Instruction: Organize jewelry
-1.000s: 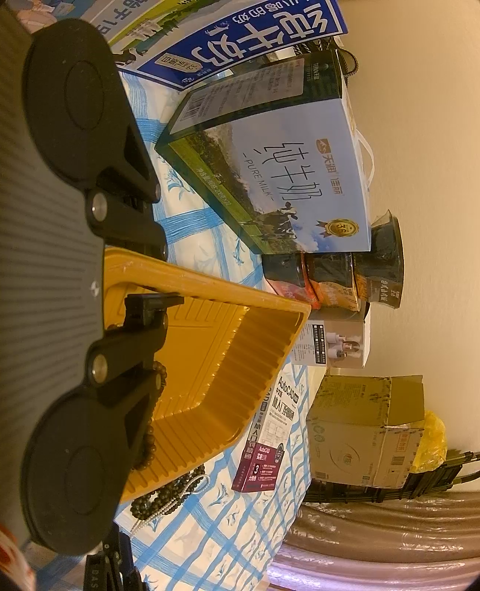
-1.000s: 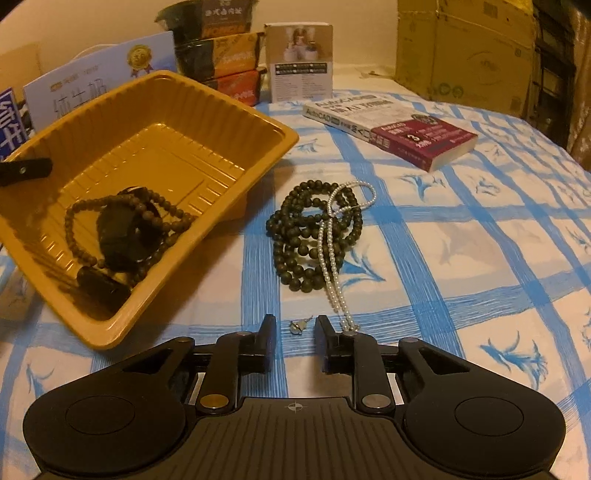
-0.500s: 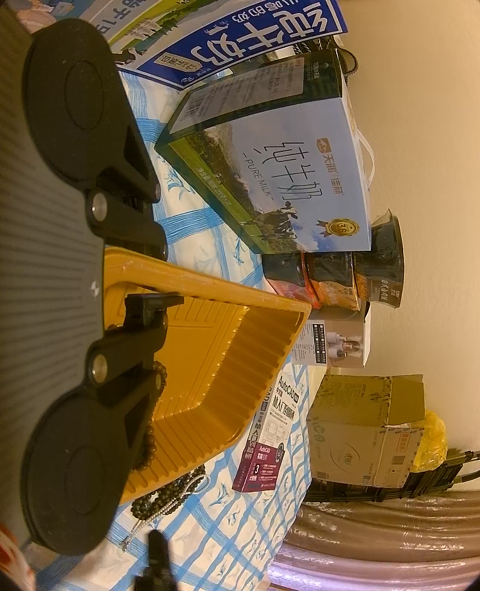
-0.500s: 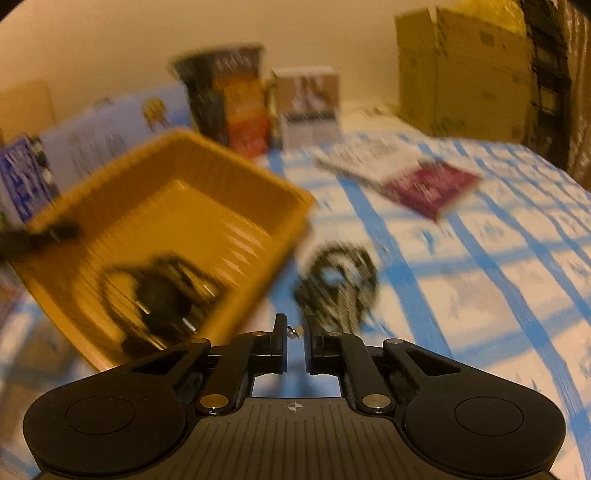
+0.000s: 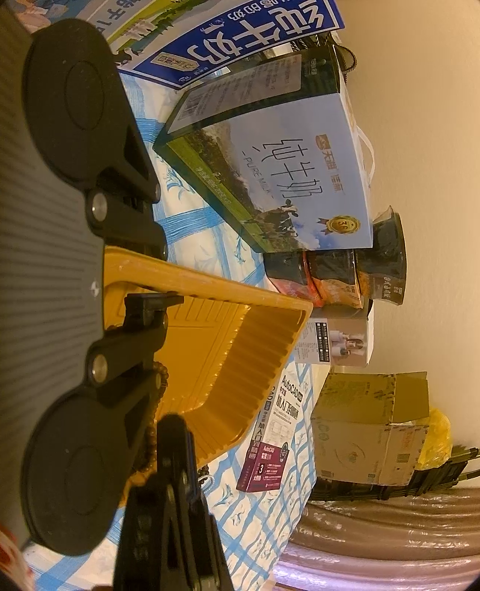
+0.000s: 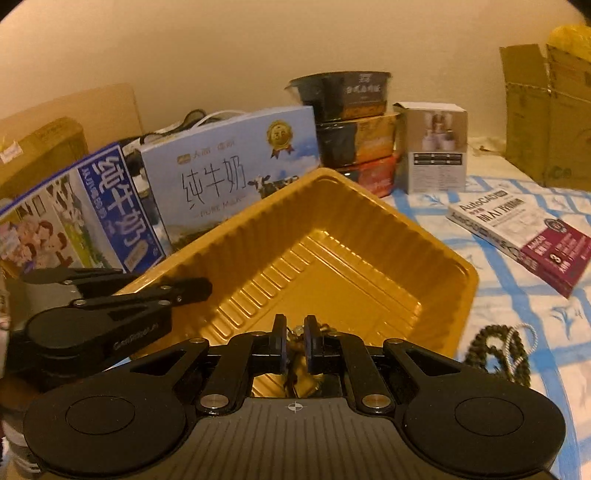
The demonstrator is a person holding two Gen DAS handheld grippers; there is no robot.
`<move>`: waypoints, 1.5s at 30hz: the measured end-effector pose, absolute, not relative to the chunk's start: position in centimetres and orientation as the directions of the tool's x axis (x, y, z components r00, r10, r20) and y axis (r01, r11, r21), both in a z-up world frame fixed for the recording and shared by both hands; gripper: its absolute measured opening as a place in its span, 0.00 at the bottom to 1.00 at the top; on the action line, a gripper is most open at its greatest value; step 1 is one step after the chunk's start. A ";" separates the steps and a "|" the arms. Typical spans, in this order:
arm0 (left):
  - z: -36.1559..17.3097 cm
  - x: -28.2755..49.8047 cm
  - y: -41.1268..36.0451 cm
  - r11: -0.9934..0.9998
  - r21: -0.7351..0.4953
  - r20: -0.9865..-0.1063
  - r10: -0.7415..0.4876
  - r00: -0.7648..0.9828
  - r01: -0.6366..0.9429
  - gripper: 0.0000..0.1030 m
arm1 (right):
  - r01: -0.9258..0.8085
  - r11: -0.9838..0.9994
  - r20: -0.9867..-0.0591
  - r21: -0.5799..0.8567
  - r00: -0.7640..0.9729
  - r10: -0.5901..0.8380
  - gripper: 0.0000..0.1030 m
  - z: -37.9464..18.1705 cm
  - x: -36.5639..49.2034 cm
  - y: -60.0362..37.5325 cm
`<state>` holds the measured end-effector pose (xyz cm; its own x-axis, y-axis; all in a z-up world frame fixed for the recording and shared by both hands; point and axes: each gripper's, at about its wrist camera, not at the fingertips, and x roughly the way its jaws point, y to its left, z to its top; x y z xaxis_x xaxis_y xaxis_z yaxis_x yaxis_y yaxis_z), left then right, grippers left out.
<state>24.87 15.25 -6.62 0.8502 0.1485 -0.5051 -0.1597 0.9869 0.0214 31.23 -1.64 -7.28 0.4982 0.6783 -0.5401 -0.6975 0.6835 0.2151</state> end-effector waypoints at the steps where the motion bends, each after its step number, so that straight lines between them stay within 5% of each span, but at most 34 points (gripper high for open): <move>1: -6.6 24.9 15.2 0.987 0.023 -0.505 0.148 0.850 -0.158 0.05 | -0.696 0.685 -0.544 0.215 0.497 0.676 0.14 -7.4 31.2 -1.5; 4: -6.6 24.9 15.2 0.987 0.023 -0.505 0.147 0.850 -0.157 0.05 | -0.688 0.684 -0.513 0.243 0.507 0.692 0.56 -7.1 31.1 -2.3; 5: -6.6 24.9 15.2 0.987 0.022 -0.505 0.147 0.850 -0.157 0.05 | -0.680 0.691 -0.495 0.246 0.525 0.693 0.59 -6.9 31.0 -2.7; 16: -6.5 24.9 15.1 0.987 0.016 -0.503 0.147 0.852 -0.161 0.05 | -0.544 0.795 -0.537 0.267 0.601 0.592 0.59 -6.2 30.1 -10.2; 31: -6.5 25.0 15.1 0.987 0.025 -0.505 0.150 0.850 -0.159 0.05 | -0.226 0.950 -0.746 0.214 0.590 0.309 0.62 -8.1 30.7 -21.1; 45: -6.5 25.1 15.1 0.987 0.027 -0.505 0.151 0.850 -0.159 0.05 | -0.341 0.900 -0.719 0.272 0.549 0.426 0.62 -8.7 30.5 -21.3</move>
<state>25.06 15.14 -6.47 0.8497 0.1511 -0.5051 -0.1594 0.9868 0.0270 30.49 -21.32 -8.70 0.5490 0.4256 -0.7194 -0.3408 0.8998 0.2723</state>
